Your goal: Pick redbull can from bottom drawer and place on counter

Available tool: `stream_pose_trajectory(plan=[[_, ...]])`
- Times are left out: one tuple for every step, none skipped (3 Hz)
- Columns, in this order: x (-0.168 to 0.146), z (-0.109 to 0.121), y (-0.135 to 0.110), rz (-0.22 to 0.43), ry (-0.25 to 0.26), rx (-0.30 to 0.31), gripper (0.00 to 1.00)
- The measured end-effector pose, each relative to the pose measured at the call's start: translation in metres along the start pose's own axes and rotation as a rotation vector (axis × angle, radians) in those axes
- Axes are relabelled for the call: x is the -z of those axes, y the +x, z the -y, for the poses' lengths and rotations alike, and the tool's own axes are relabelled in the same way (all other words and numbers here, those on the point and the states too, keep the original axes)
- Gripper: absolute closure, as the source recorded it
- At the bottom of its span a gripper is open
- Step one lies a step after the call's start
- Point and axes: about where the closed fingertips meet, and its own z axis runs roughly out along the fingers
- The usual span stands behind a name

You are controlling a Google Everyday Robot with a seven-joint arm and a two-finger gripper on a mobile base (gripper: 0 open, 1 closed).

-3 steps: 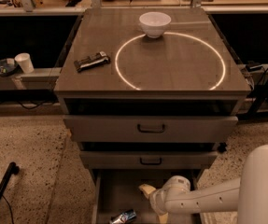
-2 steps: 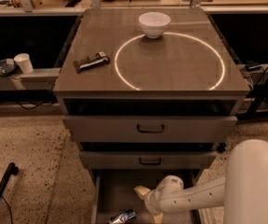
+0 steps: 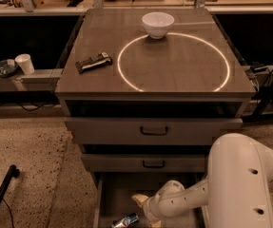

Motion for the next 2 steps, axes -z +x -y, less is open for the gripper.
stream_pose_trajectory(plan=[[-0.012,-0.005,-0.021,0.069,0.009,-0.013,0.0],[-0.027,-0.009,-0.056,0.161,0.048,-0.005,0.0]])
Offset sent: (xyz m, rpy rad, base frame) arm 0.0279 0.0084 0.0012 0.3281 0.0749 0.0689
